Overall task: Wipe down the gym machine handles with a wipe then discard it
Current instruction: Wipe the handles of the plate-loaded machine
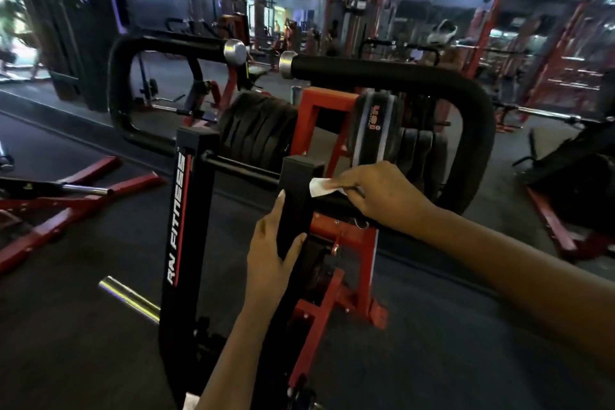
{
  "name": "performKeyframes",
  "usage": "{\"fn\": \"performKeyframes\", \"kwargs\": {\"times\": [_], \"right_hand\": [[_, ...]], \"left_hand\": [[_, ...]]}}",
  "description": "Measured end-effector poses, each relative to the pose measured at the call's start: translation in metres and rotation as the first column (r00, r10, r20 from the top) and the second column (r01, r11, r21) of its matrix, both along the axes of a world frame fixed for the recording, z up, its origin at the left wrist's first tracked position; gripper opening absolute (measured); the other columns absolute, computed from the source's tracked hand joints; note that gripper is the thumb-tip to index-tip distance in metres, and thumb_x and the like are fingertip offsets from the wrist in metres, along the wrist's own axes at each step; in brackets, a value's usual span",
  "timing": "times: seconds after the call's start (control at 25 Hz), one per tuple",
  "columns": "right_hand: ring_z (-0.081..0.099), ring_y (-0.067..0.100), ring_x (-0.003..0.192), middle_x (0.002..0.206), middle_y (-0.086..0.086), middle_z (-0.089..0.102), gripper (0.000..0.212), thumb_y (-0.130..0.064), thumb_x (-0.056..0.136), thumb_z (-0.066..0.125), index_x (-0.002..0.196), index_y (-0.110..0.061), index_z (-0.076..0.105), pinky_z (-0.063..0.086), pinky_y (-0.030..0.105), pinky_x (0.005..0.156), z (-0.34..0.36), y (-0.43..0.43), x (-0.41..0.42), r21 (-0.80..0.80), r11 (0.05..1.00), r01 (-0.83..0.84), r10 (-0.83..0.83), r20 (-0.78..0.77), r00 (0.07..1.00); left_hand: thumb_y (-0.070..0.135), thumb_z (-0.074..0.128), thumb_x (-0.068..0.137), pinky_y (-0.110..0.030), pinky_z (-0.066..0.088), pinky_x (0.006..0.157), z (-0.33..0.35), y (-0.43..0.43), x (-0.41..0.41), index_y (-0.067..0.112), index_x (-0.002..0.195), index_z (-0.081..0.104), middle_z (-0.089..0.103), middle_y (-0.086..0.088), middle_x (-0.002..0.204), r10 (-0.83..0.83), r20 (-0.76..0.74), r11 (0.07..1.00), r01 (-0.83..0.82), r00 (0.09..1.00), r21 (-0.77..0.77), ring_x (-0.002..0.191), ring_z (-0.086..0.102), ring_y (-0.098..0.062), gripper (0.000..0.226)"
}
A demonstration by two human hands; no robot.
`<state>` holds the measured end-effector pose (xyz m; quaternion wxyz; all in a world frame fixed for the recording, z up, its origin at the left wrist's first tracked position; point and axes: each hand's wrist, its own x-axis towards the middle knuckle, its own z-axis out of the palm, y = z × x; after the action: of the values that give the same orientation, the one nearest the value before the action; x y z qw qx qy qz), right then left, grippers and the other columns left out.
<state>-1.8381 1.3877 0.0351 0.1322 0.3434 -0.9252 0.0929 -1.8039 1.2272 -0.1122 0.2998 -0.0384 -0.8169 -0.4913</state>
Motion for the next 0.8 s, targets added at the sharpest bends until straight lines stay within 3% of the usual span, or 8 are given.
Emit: {"fn": "performKeyframes", "kwargs": {"times": [0.12,0.24,0.32,0.4,0.52,0.6,0.72,0.8], "right_hand": [[0.057,0.012,0.112,0.126,0.001,0.060,0.040,0.000,0.088,0.049,0.124,-0.015,0.056,0.032,0.006,0.092,-0.003,-0.001,-0.003,0.030,0.998,-0.060,0.058,0.055,0.997],[0.048,0.009,0.123,0.133,-0.002,0.053,0.043,-0.002,0.087,0.052,0.128,-0.018,0.053,0.024,0.009,0.100,0.008,0.020,-0.002,0.176,0.980,-0.093,0.080,0.083,0.993],[0.049,0.009,0.122,0.133,-0.002,0.054,0.042,-0.006,0.089,0.052,0.128,-0.020,0.051,0.027,0.010,0.098,0.017,0.032,0.001,0.271,0.960,-0.072,0.046,0.098,0.994],[0.054,0.012,0.117,0.128,0.001,0.058,0.038,-0.009,0.089,0.053,0.126,-0.019,0.054,0.035,0.016,0.097,0.023,0.032,0.001,0.216,0.975,-0.057,0.047,0.051,0.998],[0.056,0.015,0.115,0.124,0.003,0.061,0.036,-0.006,0.088,0.054,0.123,-0.015,0.057,0.040,0.023,0.100,0.018,0.009,-0.002,0.081,0.991,-0.111,0.113,-0.024,0.993],[0.055,0.015,0.117,0.127,0.004,0.059,0.040,0.000,0.086,0.055,0.123,-0.014,0.057,0.035,0.018,0.098,0.004,-0.001,-0.002,0.158,0.975,-0.159,0.166,-0.030,0.986],[0.059,0.022,0.113,0.127,0.006,0.059,0.049,0.006,0.077,0.063,0.122,-0.012,0.057,0.040,0.025,0.092,-0.003,0.017,0.002,0.277,0.945,-0.175,0.216,-0.127,0.968],[0.052,0.019,0.121,0.135,0.002,0.051,0.048,0.000,0.084,0.058,0.129,-0.015,0.050,0.038,0.027,0.099,0.007,0.036,0.011,0.318,0.940,-0.120,0.153,-0.082,0.985]], "left_hand": [[0.037,0.053,0.090,-0.021,0.037,0.087,-0.001,-0.004,-0.003,0.055,0.137,0.005,0.042,0.003,0.124,0.019,0.007,0.993,-0.018,1.000,-0.115,0.104,0.043,-0.002,0.070],[0.041,0.051,0.089,-0.023,0.038,0.088,-0.005,-0.005,-0.006,0.050,0.139,0.001,0.042,-0.003,0.127,0.015,-0.004,0.989,-0.015,1.000,-0.148,0.107,0.043,-0.007,0.072],[0.044,0.049,0.089,-0.026,0.041,0.093,-0.005,-0.004,-0.004,0.048,0.142,0.005,0.040,-0.007,0.132,0.014,-0.032,0.991,-0.018,0.999,-0.136,0.115,0.044,-0.012,0.069],[0.044,0.044,0.092,-0.036,0.041,0.100,0.000,0.000,-0.005,0.040,0.145,0.011,0.030,-0.012,0.144,0.069,-0.131,0.975,-0.094,0.989,-0.201,0.130,0.037,-0.022,0.063],[0.043,0.044,0.090,-0.047,0.031,0.109,0.014,0.001,-0.022,0.026,0.147,0.016,0.015,-0.012,0.152,0.113,-0.297,0.920,-0.213,0.948,-0.330,0.140,0.021,-0.026,0.066],[0.044,0.046,0.090,-0.049,0.021,0.113,0.020,0.002,-0.038,0.024,0.148,0.011,0.009,-0.012,0.154,0.087,-0.311,0.903,-0.207,0.946,-0.376,0.143,0.013,-0.027,0.070],[0.047,0.045,0.090,-0.046,0.011,0.116,0.011,0.003,-0.051,0.027,0.149,0.004,0.005,-0.014,0.155,0.073,-0.325,0.892,-0.207,0.943,-0.401,0.144,0.010,-0.028,0.074],[0.046,0.046,0.090,-0.044,0.010,0.117,0.005,0.002,-0.054,0.026,0.149,0.003,0.005,-0.015,0.155,0.078,-0.348,0.887,-0.224,0.934,-0.403,0.144,0.010,-0.029,0.075]]}}
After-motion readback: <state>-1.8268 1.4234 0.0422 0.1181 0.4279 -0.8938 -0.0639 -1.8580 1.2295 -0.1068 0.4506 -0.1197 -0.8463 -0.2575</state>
